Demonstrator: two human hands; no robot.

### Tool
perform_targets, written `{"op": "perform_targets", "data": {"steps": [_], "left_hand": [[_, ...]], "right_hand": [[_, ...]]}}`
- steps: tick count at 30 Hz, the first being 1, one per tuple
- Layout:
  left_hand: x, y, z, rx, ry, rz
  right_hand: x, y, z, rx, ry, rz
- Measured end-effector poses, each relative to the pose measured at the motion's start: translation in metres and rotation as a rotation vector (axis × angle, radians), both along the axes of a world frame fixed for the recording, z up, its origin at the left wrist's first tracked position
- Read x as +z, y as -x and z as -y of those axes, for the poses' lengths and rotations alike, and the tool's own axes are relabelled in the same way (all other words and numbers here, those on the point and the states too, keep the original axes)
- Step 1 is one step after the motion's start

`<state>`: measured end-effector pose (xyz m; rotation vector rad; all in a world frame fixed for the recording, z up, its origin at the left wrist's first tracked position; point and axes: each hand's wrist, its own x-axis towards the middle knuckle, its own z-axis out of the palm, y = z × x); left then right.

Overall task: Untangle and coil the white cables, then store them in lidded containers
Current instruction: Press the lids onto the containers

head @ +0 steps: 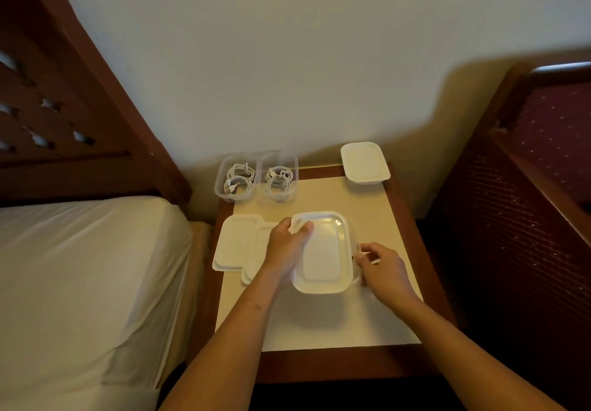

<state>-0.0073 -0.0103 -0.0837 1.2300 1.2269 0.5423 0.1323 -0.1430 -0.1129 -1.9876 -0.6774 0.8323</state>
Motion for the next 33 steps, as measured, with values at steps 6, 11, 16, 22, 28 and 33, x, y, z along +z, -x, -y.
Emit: {"op": "perform_targets", "data": {"steps": [6,11,16,22,28,33], "left_hand": [[-0.017,-0.023,0.001,-0.063,-0.231,-0.253],[-0.031,-0.031,0.006,-0.083,-0.325,-0.354],[-0.034,-0.031,0.009,-0.117,-0.342,-0.369],[-0.04,-0.036,0.02,-0.106,-0.442,-0.487],[-0.038,-0.013,0.019,-0.566,-0.927,-0.779],[-0.057,0.001,0.014,-0.788,-0.866,-0.739]], "right_hand": [[-0.005,-0.003,0.009,-0.027,-0.059,-0.094],[-0.004,0.003,0.011,-0.01,-0.095,-0.129],[-0.004,0.005,0.009,-0.017,-0.11,-0.121],[-0.008,0.007,0.002,0.137,0.055,0.264],[-0.003,-0.011,-0.013,0.701,0.183,0.856],[-0.017,-0.021,-0.02,0.885,0.234,0.878]]}}
